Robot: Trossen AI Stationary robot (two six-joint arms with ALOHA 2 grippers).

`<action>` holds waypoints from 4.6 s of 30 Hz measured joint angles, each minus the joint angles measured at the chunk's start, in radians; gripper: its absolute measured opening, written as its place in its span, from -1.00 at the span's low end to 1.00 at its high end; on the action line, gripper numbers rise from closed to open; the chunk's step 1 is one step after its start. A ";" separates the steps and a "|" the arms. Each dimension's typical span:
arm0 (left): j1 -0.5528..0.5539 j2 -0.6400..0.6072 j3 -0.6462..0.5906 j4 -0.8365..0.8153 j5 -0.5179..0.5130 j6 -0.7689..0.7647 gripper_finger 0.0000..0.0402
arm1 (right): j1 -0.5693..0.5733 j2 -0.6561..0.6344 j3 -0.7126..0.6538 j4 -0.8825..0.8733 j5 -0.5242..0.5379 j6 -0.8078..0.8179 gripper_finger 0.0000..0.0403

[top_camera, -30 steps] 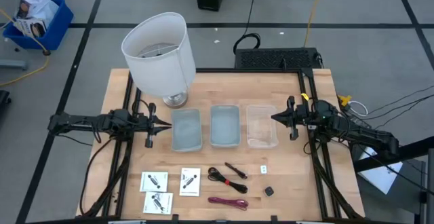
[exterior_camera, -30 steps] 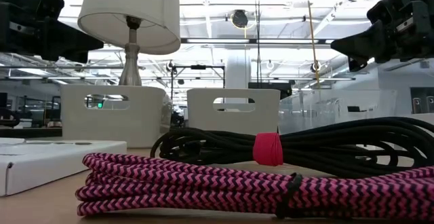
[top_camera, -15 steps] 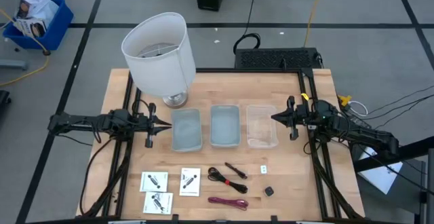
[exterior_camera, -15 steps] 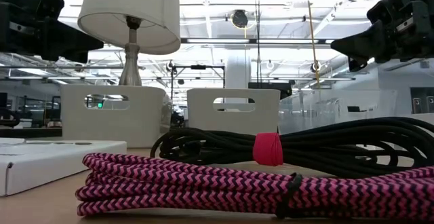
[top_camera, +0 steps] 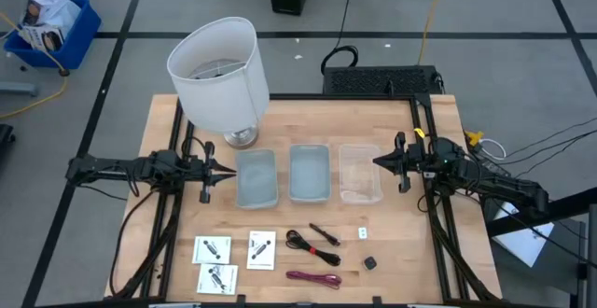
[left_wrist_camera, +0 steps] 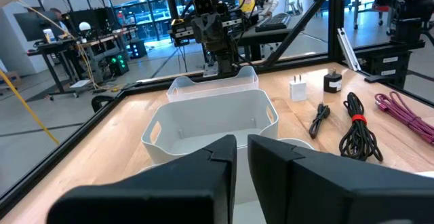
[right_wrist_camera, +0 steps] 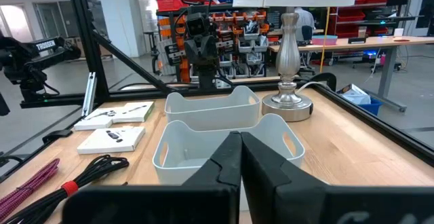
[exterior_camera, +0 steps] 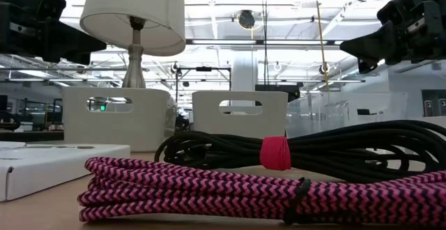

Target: Pick and place items into bin

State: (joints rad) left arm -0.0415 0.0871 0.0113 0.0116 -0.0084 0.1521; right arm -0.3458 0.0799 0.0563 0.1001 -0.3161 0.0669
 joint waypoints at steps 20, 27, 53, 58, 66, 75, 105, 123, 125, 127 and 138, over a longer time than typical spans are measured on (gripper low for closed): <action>0.000 0.000 0.000 0.000 0.000 0.000 -0.77 | 0.000 0.000 0.000 0.000 0.000 0.000 -0.98; 0.000 0.000 0.000 0.000 0.000 0.000 -0.77 | 0.000 0.000 0.000 0.000 0.000 0.000 -0.98; 0.000 0.000 -0.002 0.097 0.002 -0.174 -0.77 | 0.000 0.000 0.000 0.048 -0.001 -0.017 -0.98; 0.000 0.000 -0.002 0.094 0.002 -0.175 -0.77 | 0.010 0.003 0.025 0.025 -0.054 -0.066 -0.98; 0.000 0.000 -0.002 0.096 0.000 -0.177 -0.77 | 0.181 0.081 0.234 -0.196 -0.046 -0.086 -0.95; 0.000 0.000 -0.001 0.090 0.000 -0.179 -0.77 | 0.443 0.312 0.412 -0.370 0.179 -0.002 -0.46; 0.000 0.000 0.000 0.066 0.004 -0.229 -0.77 | 0.962 1.006 0.743 -0.606 0.575 -0.269 0.33; 0.000 0.000 0.000 0.067 -0.001 -0.227 -0.77 | 1.029 1.232 0.743 -0.540 0.580 -0.449 0.33; 0.000 0.000 0.000 0.067 -0.001 -0.227 -0.77 | 1.029 1.250 0.743 -0.511 0.580 -0.477 0.33; 0.000 0.000 0.000 0.067 -0.001 -0.227 -0.77 | 1.029 1.263 0.743 -0.495 0.580 -0.497 0.33; 0.000 0.000 0.000 0.067 0.000 -0.228 -0.77 | 1.026 1.309 0.743 -0.478 0.574 -0.535 0.25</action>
State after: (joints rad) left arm -0.0417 0.0872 0.0109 0.0788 -0.0089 -0.0757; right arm 0.6803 1.3887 0.7994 -0.3782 0.2582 -0.4682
